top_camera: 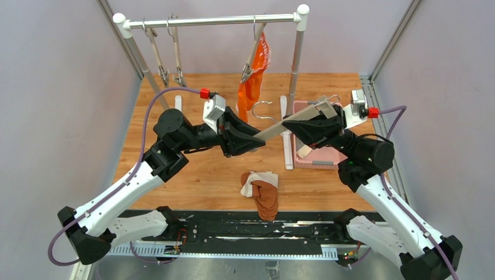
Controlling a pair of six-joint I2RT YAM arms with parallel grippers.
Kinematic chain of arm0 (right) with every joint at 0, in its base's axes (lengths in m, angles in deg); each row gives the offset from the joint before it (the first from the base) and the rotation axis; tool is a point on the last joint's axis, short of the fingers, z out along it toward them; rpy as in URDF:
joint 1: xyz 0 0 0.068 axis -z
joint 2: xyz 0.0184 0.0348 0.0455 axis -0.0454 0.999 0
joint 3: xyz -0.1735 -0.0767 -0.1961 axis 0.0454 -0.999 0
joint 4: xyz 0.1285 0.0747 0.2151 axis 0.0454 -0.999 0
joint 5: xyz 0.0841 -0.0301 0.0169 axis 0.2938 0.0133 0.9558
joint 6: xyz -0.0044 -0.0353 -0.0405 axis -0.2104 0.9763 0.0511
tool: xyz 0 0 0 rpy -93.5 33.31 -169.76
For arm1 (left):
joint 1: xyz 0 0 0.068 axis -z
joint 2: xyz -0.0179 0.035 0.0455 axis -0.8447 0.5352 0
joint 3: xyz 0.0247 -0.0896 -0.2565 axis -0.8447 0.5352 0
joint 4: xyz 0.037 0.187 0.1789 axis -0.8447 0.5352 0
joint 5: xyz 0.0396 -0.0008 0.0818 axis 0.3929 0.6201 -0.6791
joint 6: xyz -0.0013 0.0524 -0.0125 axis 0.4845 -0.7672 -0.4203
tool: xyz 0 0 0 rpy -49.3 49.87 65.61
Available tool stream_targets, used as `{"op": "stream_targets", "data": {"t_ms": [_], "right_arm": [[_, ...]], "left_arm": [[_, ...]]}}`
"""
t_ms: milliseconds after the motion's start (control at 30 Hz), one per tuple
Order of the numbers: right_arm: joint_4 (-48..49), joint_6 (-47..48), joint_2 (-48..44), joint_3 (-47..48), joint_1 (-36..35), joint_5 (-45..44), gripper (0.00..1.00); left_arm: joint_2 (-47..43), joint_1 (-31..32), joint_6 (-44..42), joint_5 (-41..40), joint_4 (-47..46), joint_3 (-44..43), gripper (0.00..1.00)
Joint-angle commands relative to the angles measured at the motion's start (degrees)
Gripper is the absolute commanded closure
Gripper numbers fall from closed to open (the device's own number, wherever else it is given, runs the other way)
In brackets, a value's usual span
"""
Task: Remove the underwear clipped to the hanger
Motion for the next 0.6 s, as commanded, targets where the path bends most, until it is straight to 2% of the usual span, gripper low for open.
{"op": "stream_targets", "data": {"t_ms": [0, 67, 167, 200, 367, 500, 567], "right_arm": [[1.79, 0.4, -0.08, 2.86, -0.65, 0.18, 0.99], [1.79, 0.35, 0.0, 2.83, -0.68, 0.18, 1.0], [1.79, 0.22, 0.18, 2.68, -0.7, 0.26, 1.0], [1.81, 0.23, 0.18, 2.6, -0.67, 0.3, 0.99], [1.53, 0.14, 0.35, 2.43, -0.7, 0.09, 1.0], [0.31, 0.44, 0.36, 2.5, -0.67, -0.01, 0.99], [-0.31, 0.77, 0.29, 2.48, -0.69, 0.0, 0.92]], "left_arm": [[1.22, 0.36, 0.65, 2.53, -1.3, -2.25, 0.67], [1.71, 0.36, 0.7, 3.0, -1.3, -2.65, 0.71], [2.08, 0.36, 0.74, 3.88, -1.21, -3.17, 0.96], [2.03, 0.36, 0.8, 4.15, -1.21, -3.29, 1.0], [1.41, 0.36, 2.45, 3.25, -0.85, -3.19, 1.0], [1.25, 0.36, 1.53, 2.84, 3.79, -4.52, 1.0], [0.96, 0.36, 0.73, 2.65, 5.64, -5.04, 1.0]]}}
